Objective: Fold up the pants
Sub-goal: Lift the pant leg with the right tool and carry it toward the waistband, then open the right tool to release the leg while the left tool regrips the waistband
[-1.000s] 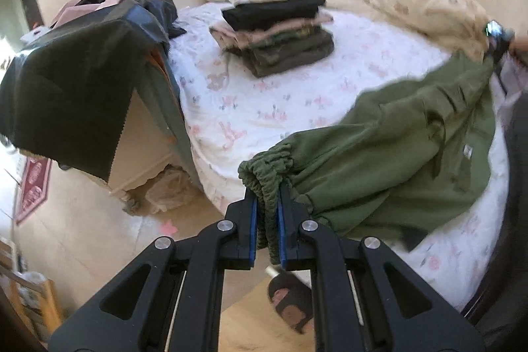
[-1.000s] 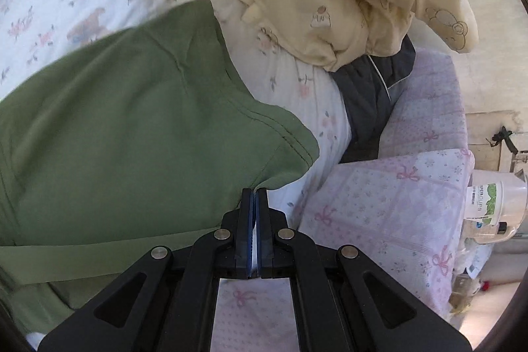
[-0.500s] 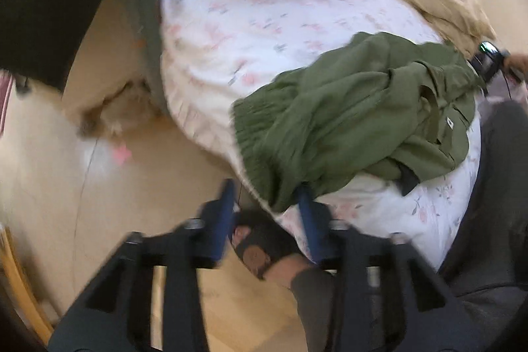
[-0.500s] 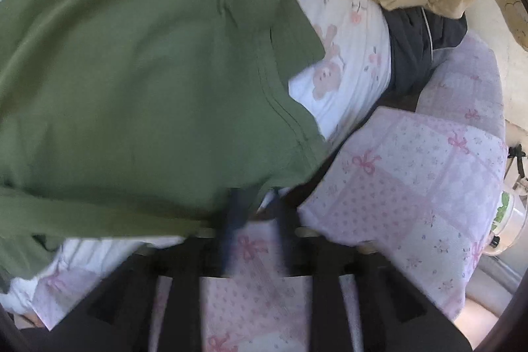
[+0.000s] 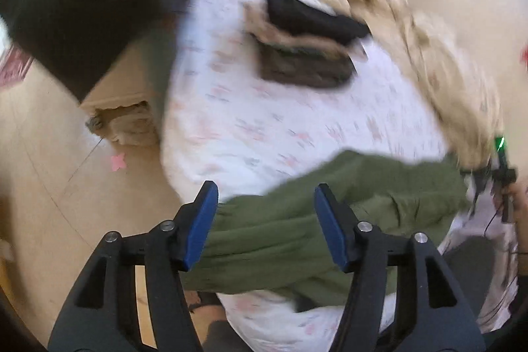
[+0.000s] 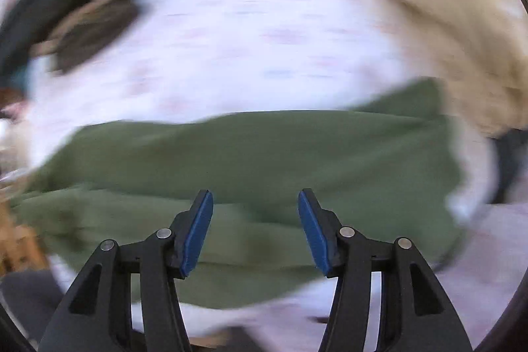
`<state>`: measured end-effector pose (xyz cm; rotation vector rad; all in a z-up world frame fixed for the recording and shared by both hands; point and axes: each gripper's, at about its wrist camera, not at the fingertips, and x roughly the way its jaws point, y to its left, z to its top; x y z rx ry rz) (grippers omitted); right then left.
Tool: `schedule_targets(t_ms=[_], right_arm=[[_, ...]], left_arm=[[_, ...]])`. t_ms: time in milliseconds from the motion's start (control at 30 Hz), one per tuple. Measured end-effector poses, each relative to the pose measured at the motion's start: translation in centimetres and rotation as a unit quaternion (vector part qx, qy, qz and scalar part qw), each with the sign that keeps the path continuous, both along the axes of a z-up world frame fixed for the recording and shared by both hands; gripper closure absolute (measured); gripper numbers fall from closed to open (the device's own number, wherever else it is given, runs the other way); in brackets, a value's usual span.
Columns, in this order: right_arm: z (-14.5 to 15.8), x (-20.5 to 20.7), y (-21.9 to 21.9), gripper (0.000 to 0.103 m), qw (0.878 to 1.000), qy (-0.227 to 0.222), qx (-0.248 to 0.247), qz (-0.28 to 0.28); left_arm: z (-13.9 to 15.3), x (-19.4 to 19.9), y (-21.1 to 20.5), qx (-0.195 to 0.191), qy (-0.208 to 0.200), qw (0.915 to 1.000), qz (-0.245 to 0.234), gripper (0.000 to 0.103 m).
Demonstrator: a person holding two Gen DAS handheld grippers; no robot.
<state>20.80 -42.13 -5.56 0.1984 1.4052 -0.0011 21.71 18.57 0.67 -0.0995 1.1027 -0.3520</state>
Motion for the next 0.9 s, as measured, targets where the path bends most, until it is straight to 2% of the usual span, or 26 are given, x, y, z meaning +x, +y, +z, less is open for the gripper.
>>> schedule_targets(t_ms=[67,100,167,233,300,367,467,567,600,667,700,767,800,900], right_arm=[[-1.1,-0.4,5.2,0.045,0.998,-0.006,0.02,0.052],[-1.7,-0.6,7.5,0.044,0.996,-0.015,0.019,0.085],[-2.9,-0.6,11.3,0.041,0.989,-0.02,-0.001,0.15],[-4.3,-0.3,14.2,0.041,0.977,-0.014,-0.008,0.212],[-5.5,-0.4,15.6,0.041,0.964,-0.009,-0.024,0.266],[-6.7,-0.4,16.7,0.041,0.951,-0.001,-0.044,0.307],[-8.2,0.0,16.2,0.041,0.938,0.01,-0.061,0.342],[-9.8,-0.3,17.4,0.044,0.923,0.02,-0.079,0.376],[-10.1,-0.3,17.3,0.046,0.92,0.021,-0.082,0.383],[-10.8,-0.6,17.3,0.066,0.914,0.028,-0.085,0.396],[-11.1,-0.8,17.3,0.07,0.912,0.031,-0.085,0.399],[-10.9,-1.4,17.2,0.085,0.908,0.03,-0.078,0.41],[-10.5,-1.8,17.2,0.087,0.905,0.025,-0.075,0.417],[-8.6,-3.5,16.8,0.092,0.902,0.007,-0.07,0.426]], left_arm=[[-0.7,-0.1,-4.9,0.031,0.004,0.9973,-0.067,0.046],[-1.4,-0.4,-7.8,0.05,0.004,0.9927,-0.109,0.043],[-3.5,-1.3,-13.2,0.101,0.013,0.9741,-0.202,0.04],[-5.9,-1.7,-16.6,0.148,0.031,0.9564,-0.25,0.04],[-8.7,-1.2,-18.6,0.169,0.07,0.9472,-0.263,0.04],[-10.2,-1.0,-19.3,0.181,0.09,0.9438,-0.261,0.04],[-11.8,-0.8,-20.6,0.199,0.097,0.9369,-0.271,0.04],[-12.6,-0.4,-20.8,0.2,0.105,0.9358,-0.271,0.04],[-12.9,-0.3,-21.0,0.199,0.104,0.9366,-0.269,0.043],[-13.2,-0.4,-21.3,0.196,0.11,0.9347,-0.275,0.062],[-13.3,-0.5,-21.4,0.197,0.112,0.9326,-0.281,0.078],[-13.0,-1.4,-21.6,0.201,0.101,0.927,-0.3,0.09],[-12.8,-1.7,-21.6,0.2,0.096,0.9256,-0.307,0.097],[-10.5,-3.1,-20.7,0.168,0.077,0.9319,-0.312,0.099]])
